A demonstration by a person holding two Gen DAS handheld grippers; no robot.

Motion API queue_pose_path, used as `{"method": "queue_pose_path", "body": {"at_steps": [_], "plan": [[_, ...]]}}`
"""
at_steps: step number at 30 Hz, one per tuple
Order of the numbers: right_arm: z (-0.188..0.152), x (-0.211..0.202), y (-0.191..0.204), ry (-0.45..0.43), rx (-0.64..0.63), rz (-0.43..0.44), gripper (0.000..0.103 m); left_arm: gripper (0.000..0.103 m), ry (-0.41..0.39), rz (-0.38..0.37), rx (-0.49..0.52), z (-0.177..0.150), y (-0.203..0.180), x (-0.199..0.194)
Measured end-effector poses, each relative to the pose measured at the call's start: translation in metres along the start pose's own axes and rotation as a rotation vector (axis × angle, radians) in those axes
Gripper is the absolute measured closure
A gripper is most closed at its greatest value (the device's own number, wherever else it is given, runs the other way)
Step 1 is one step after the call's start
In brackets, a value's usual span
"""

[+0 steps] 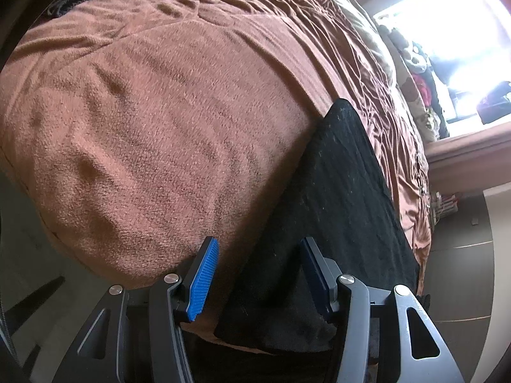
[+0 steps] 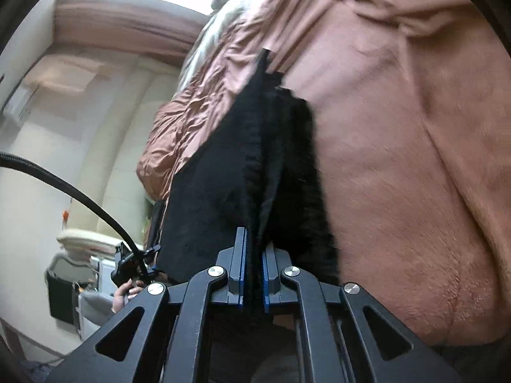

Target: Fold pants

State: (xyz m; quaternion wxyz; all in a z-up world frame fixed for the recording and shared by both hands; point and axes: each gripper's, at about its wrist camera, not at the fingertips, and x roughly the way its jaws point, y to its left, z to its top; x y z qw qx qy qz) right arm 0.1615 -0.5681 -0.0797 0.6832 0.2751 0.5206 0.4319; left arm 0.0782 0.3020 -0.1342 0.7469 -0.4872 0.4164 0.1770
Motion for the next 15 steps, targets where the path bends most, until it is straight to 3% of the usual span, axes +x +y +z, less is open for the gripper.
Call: {"method": "queue_pose_path", "body": {"at_steps": [8, 15], "plan": [[0.003, -0.006, 0.006, -0.007, -0.027, -0.049, 0.099, 0.044, -0.025, -0.016, -0.002, 0.001, 0.008, 0.004], [-0.002, -0.015, 0.022, -0.025, -0.050, -0.060, 0.099, 0.043, -0.020, -0.084, -0.016, -0.005, 0.016, 0.003]]}}
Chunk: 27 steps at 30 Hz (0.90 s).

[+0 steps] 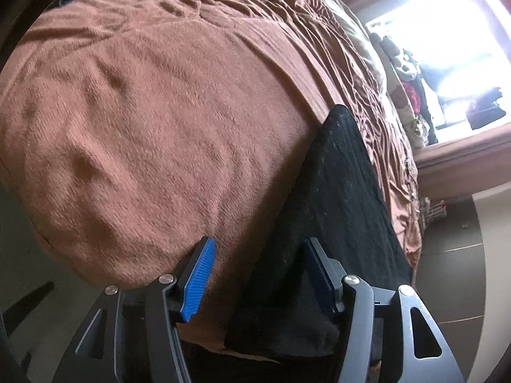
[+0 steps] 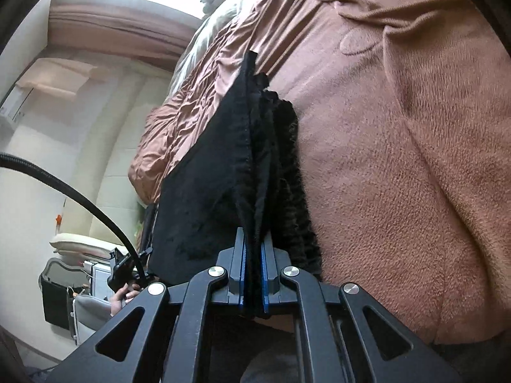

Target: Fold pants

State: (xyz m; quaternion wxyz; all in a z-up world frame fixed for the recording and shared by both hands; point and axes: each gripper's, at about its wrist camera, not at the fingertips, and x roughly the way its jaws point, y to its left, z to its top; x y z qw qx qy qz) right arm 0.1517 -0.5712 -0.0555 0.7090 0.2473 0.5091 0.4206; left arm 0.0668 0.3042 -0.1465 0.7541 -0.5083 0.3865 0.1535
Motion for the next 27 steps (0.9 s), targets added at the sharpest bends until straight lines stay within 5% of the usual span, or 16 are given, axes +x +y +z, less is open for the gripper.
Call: {"method": "queue_pose_path", "body": {"at_steps": [5, 7, 12, 19, 27], "plan": [[-0.008, 0.007, -0.001, -0.001, 0.011, -0.061, 0.099, 0.045, 0.036, -0.031, 0.053, -0.016, -0.007, 0.004], [-0.011, 0.011, -0.001, 0.010, 0.022, -0.092, 0.099, 0.061, 0.035, -0.045, 0.069, -0.020, -0.008, 0.004], [-0.014, 0.000, 0.020, -0.005, -0.015, -0.174, 0.098, 0.071, 0.007, -0.057, 0.122, -0.026, -0.014, -0.003], [-0.021, -0.031, 0.052, -0.080, -0.048, -0.296, 0.097, 0.072, -0.023, -0.104, 0.107, -0.031, -0.008, -0.007], [-0.026, -0.028, 0.111, -0.106, -0.176, -0.275, 0.097, 0.067, -0.041, -0.152, 0.092, -0.032, -0.008, -0.009]]}}
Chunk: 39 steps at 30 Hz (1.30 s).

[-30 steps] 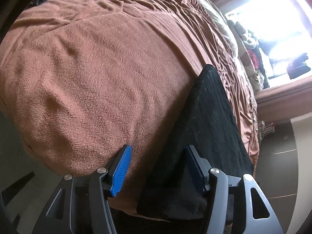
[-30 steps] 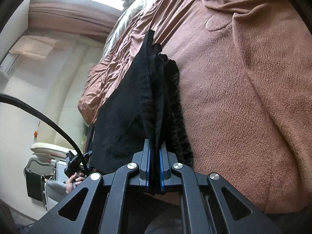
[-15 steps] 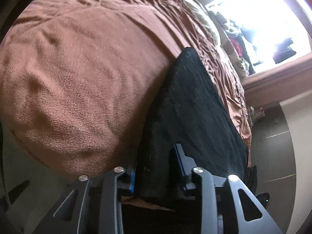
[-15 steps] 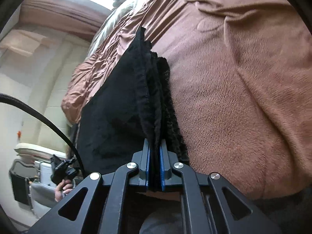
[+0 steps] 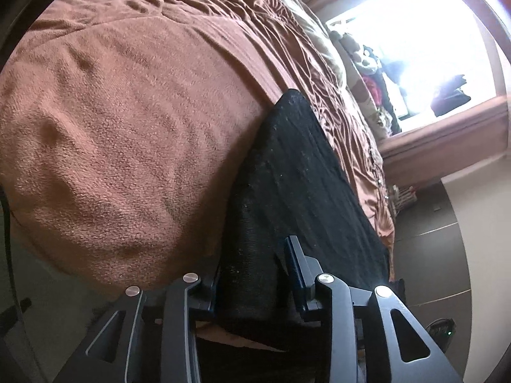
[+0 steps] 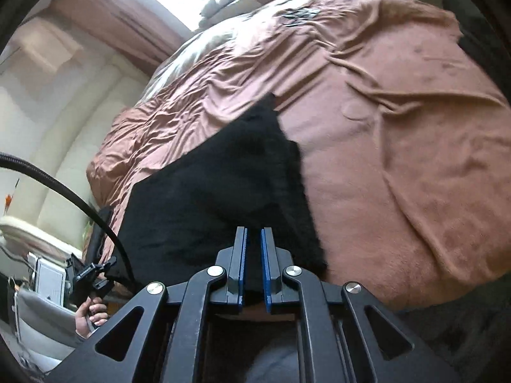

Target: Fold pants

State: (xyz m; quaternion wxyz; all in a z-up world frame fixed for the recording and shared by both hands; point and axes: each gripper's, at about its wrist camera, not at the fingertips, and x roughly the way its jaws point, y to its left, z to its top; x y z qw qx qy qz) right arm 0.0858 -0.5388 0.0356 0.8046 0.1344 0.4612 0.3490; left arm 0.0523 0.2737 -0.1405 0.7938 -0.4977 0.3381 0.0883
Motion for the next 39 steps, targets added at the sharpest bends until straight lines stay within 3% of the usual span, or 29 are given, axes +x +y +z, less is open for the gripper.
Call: {"method": "queue_pose_path", "body": {"at_steps": [10, 22, 27, 31, 39], "plan": [[0.004, 0.059, 0.067, 0.104, -0.138, 0.033, 0.097, 0.057, -0.035, -0.037, -0.064, 0.000, 0.001, 0.002], [0.029, 0.134, 0.129, 0.216, -0.231, 0.036, 0.097, 0.059, -0.074, -0.031, -0.080, 0.001, -0.007, 0.010], [0.028, 0.170, 0.142, 0.312, -0.235, 0.052, 0.097, 0.063, -0.075, -0.042, -0.085, -0.001, -0.006, 0.008], [0.030, 0.209, 0.140, 0.384, -0.202, 0.015, 0.097, 0.064, -0.076, -0.051, -0.083, 0.000, -0.004, 0.006], [0.044, 0.260, 0.134, 0.423, -0.171, -0.040, 0.097, 0.064, -0.082, -0.046, -0.085, -0.001, -0.006, 0.007]]}}
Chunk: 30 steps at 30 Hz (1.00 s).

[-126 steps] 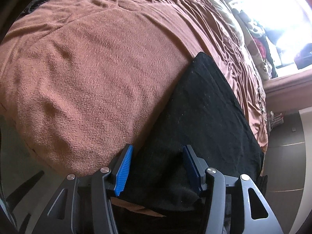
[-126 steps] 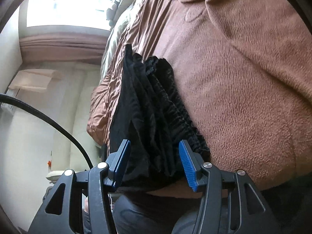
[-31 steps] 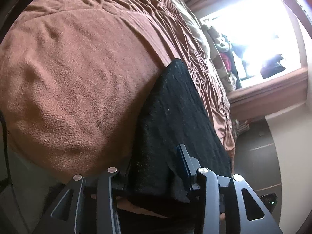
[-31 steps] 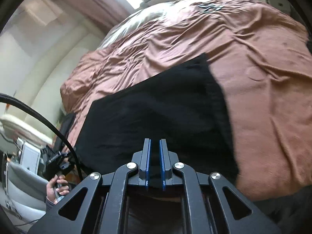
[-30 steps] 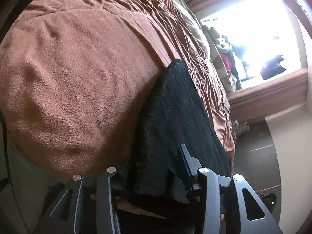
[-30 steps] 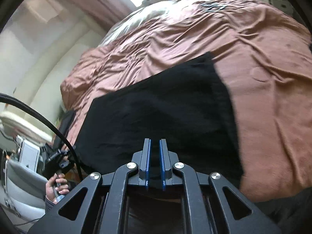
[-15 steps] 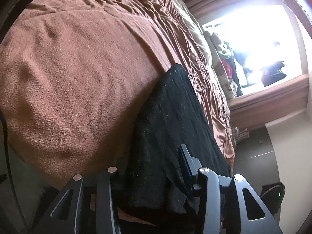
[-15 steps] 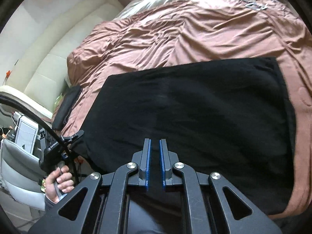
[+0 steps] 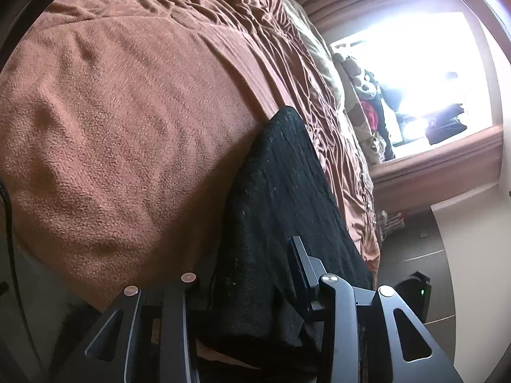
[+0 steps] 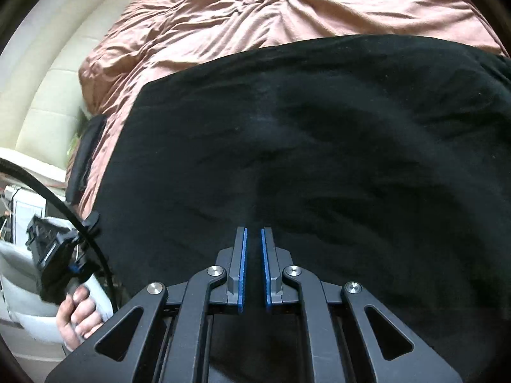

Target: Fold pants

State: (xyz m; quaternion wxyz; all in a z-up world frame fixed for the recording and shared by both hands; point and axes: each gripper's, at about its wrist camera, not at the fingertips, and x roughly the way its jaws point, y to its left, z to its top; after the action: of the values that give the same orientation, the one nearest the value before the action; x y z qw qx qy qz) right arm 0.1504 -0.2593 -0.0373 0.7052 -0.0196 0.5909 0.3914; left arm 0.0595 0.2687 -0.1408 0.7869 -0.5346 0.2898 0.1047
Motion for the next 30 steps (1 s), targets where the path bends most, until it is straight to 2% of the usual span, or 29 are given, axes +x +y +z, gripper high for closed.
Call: {"method": "queue_pose_path", "body": {"at_steps": [8, 13, 20, 22, 25, 30], "plan": [[0.035, 0.025, 0.014, -0.007, -0.025, -0.036, 0.098, 0.064, -0.004, 0.013, -0.006, -0.001, -0.003, 0.001], [0.056, 0.035, 0.023, -0.025, -0.042, -0.095, 0.098, 0.064, -0.004, 0.013, -0.024, -0.001, -0.004, 0.000], [0.090, 0.048, 0.024, -0.057, -0.041, -0.169, 0.098, 0.064, -0.009, 0.060, 0.001, -0.003, -0.008, 0.004], [0.098, 0.056, 0.024, -0.041, -0.035, -0.184, 0.099, 0.064, -0.015, 0.065, 0.008, -0.004, -0.009, 0.003], [0.097, 0.057, 0.031, -0.029, -0.047, -0.197, 0.099, 0.064, -0.017, 0.072, 0.005, -0.005, -0.008, 0.004], [0.081, 0.056, 0.033, -0.001, -0.031, -0.141, 0.099, 0.064, -0.010, 0.057, -0.010, -0.004, -0.004, 0.003]]}}
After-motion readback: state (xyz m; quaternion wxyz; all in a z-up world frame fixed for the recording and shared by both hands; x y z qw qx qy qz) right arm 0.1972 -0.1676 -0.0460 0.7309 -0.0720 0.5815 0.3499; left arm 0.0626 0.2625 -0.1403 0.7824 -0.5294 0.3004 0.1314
